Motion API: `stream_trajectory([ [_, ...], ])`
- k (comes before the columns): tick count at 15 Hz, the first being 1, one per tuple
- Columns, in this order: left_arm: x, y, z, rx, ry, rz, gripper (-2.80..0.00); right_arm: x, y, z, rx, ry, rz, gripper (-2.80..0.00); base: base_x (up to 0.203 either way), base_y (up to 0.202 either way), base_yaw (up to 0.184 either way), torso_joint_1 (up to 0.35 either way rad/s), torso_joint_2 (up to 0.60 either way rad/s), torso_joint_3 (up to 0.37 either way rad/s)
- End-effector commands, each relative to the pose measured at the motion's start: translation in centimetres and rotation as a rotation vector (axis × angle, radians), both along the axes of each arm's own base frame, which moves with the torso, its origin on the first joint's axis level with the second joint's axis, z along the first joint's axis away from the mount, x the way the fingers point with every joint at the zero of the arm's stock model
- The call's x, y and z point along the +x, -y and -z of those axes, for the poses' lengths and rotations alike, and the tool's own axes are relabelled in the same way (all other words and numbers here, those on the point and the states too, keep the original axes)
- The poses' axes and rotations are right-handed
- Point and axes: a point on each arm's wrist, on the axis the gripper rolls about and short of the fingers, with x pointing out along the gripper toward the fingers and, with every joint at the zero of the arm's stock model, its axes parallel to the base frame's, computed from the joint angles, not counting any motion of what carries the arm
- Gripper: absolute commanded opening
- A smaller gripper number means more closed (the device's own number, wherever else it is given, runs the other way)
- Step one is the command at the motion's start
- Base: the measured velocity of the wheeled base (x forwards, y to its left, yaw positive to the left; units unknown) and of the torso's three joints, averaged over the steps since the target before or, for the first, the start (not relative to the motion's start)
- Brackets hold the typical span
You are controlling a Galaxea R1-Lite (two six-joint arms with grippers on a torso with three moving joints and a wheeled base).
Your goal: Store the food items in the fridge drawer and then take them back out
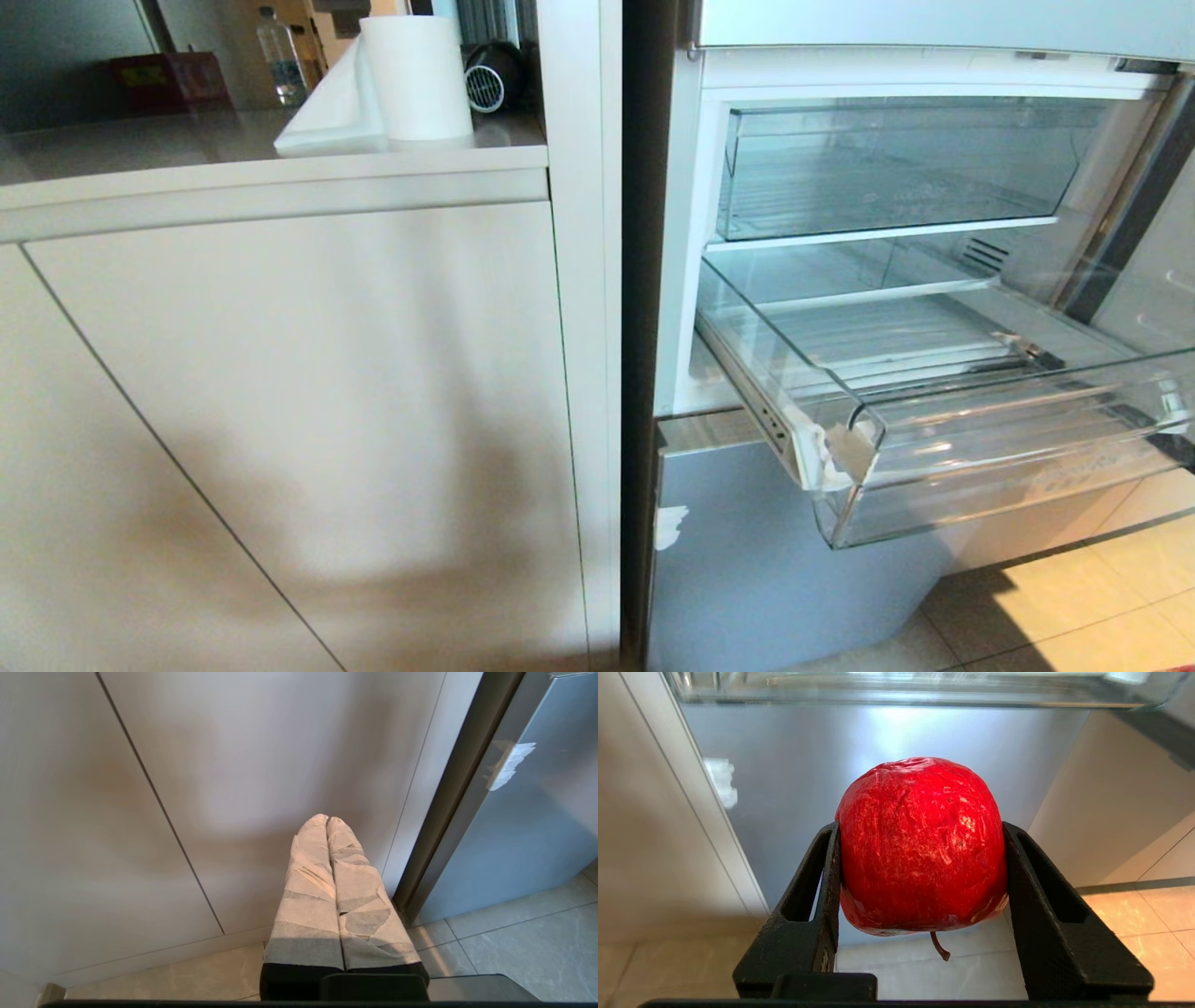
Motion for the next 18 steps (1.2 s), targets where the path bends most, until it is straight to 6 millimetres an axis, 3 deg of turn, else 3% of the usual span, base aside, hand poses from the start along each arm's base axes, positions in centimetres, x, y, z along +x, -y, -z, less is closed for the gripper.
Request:
stream_trajectory([
  [1,0.0,0.0,0.0,0.0,-0.001,0.0,-2.8,1.8,0.0,-2.8,-0.004,-0.028,-0.021,-2.8,0.0,0.0,0.0,0.0,0.0,0.0],
  [4,0.0,0.0,0.0,0.0,-0.001,0.0,-2.8,7.0,-0.2,-9.0,0.046,-0.075,-0.038,-2.8,0.0,0.0,0.0,0.0,0.0,0.0],
  [7,0.0,0.0,0.0,0.0,-0.001,0.0,-2.8,13.2,-0.5,-16.8,0.092,0.023,-0.043,-2.8,0.0,0.0,0.0,0.0,0.0,0.0],
  [10,0.0,0.0,0.0,0.0,-0.001,0.0,-2.8,17.2,-0.7,-21.2,0.124,0.084,-0.032,-2.8,0.0,0.0,0.0,0.0,0.0,0.0],
  [13,0.0,0.0,0.0,0.0,-0.001,0.0,-2.8,22.8,-0.9,-21.8,0.141,0.004,-0.026,-2.8,0.0,0.0,0.0,0.0,0.0,0.0],
  [16,0.0,0.0,0.0,0.0,-0.001,0.0,-2.8,28.7,-1.1,-20.5,0.151,-0.087,-0.017,-2.8,0.0,0.0,0.0,0.0,0.0,0.0],
  [18,0.0,0.0,0.0,0.0,-0.001,0.0,-2.8,31.5,-1.2,-19.3,0.169,-0.132,-0.01,-2.8,0.0,0.0,0.0,0.0,0.0,0.0],
])
